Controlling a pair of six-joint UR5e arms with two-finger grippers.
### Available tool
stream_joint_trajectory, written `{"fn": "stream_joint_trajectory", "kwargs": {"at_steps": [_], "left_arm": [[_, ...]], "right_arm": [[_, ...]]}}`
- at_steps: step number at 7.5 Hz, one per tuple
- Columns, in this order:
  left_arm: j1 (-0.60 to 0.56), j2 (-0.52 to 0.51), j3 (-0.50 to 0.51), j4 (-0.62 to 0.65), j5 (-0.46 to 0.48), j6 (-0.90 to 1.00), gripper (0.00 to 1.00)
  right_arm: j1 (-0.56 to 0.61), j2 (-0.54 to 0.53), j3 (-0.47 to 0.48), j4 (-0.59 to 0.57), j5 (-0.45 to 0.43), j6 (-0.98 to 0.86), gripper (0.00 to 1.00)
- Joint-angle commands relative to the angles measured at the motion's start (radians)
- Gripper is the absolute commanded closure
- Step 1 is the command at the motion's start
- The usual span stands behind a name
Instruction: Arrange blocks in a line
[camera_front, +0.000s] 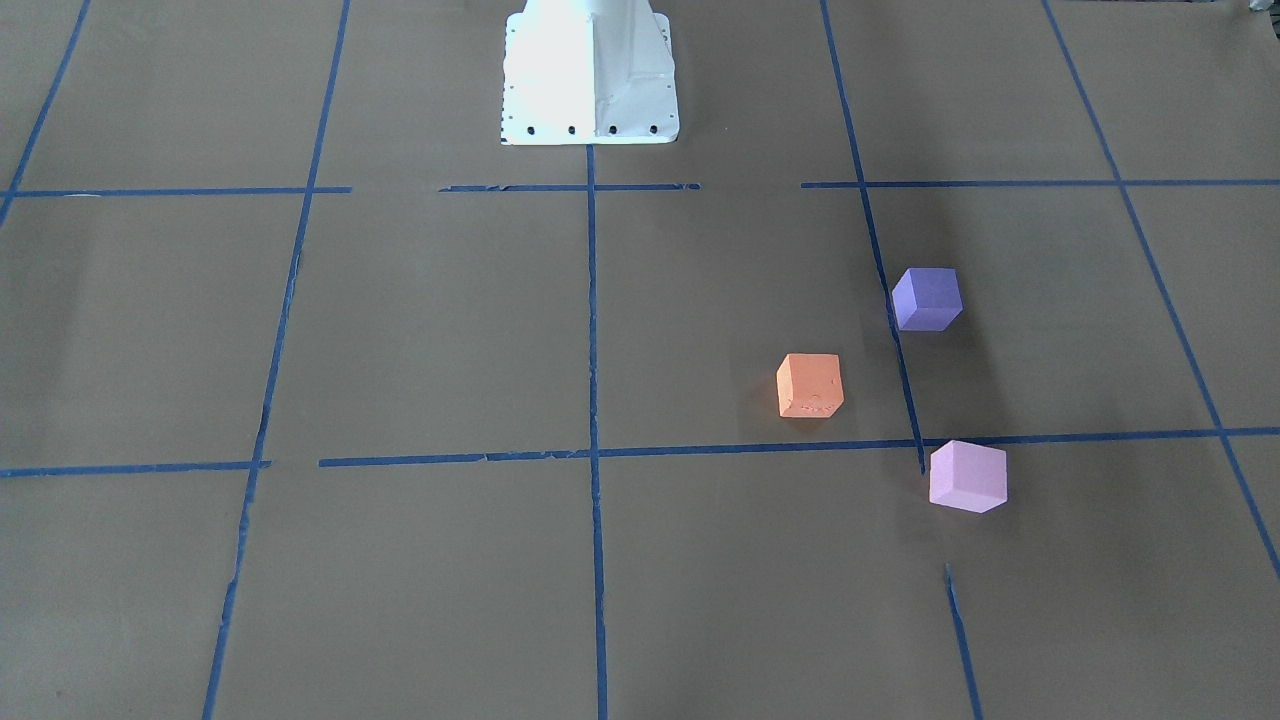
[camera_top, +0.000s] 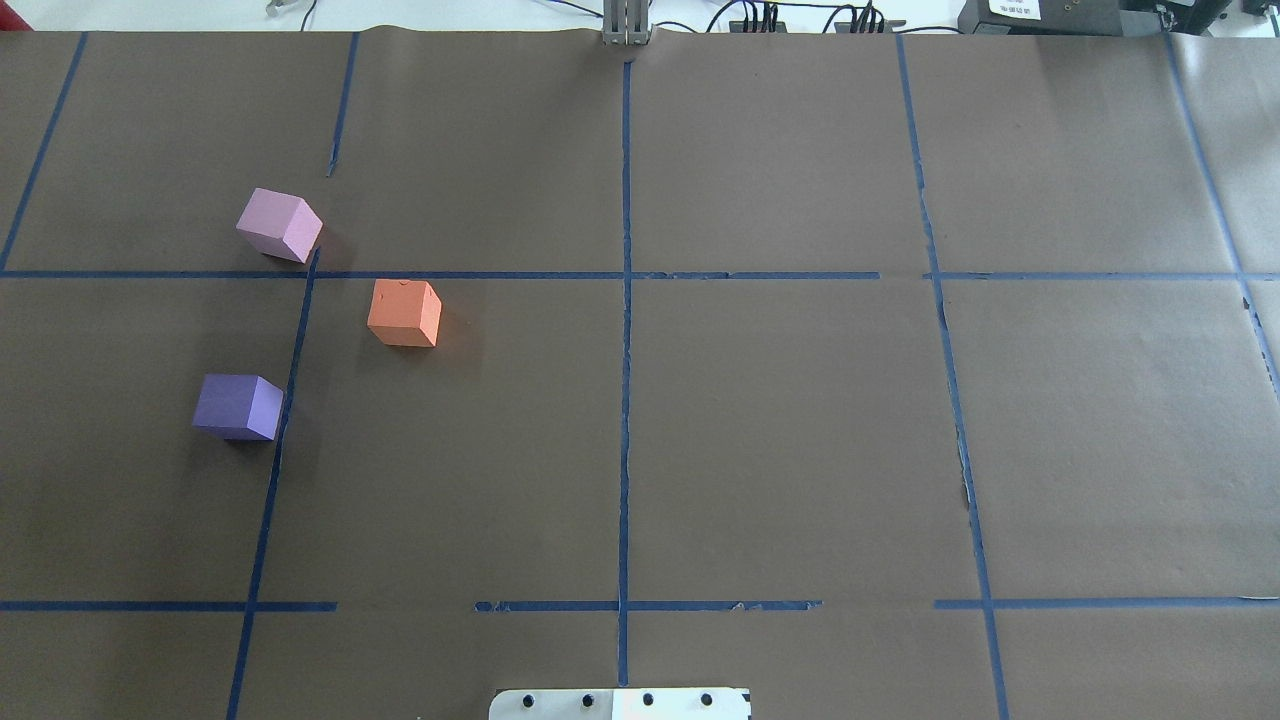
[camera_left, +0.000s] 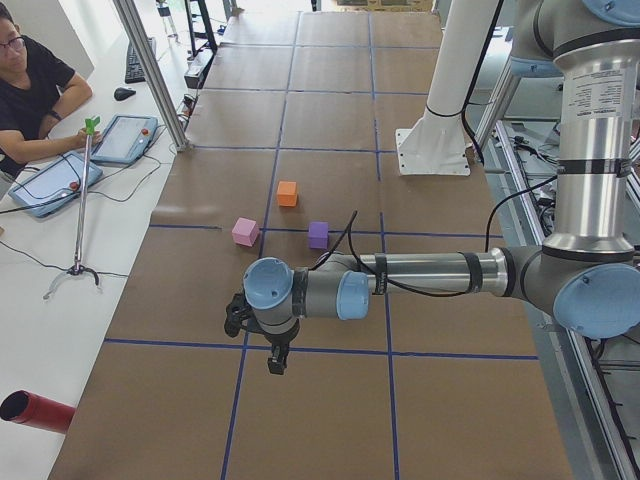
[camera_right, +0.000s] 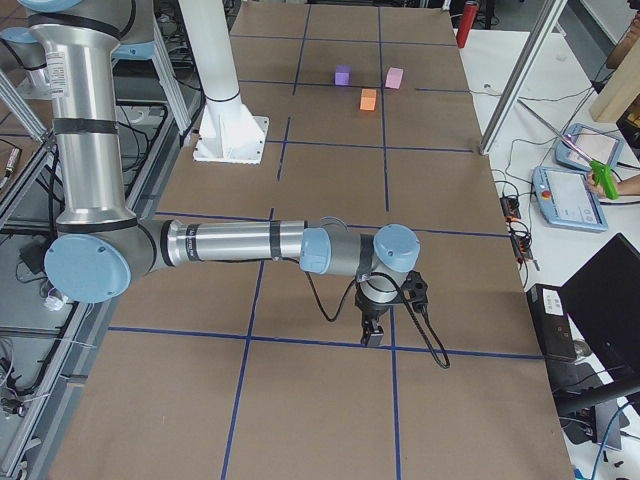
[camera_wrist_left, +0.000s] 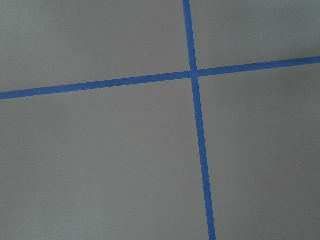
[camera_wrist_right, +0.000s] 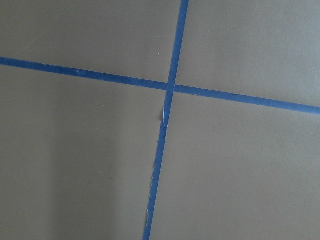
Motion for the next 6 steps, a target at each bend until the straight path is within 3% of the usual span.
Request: {"fn": "stream_joint_trajectory", "kwargs": {"at_steps": [1, 2, 4, 6], "left_arm": [[-0.001, 0.000, -0.010, 0.001, 0.000, 0.001, 0.00], [0.001, -0.004, -0.027, 0.005, 0.000, -0.007, 0.00], [0.002, -0.007, -0.158, 0.016, 0.003, -0.080, 0.00], [0.110, -0.071, -0.289, 0.056, 0.005, -0.259, 0.00]], "right_arm": [[0.000, 0.000, 0.000, 0.000, 0.000, 0.000, 0.00], [0.000, 0.000, 0.002, 0.000, 0.000, 0.000, 0.00], [0.000, 0.000, 0.000, 0.000, 0.000, 0.000, 0.00], [0.000, 0.000, 0.000, 0.000, 0.000, 0.000, 0.00]]}}
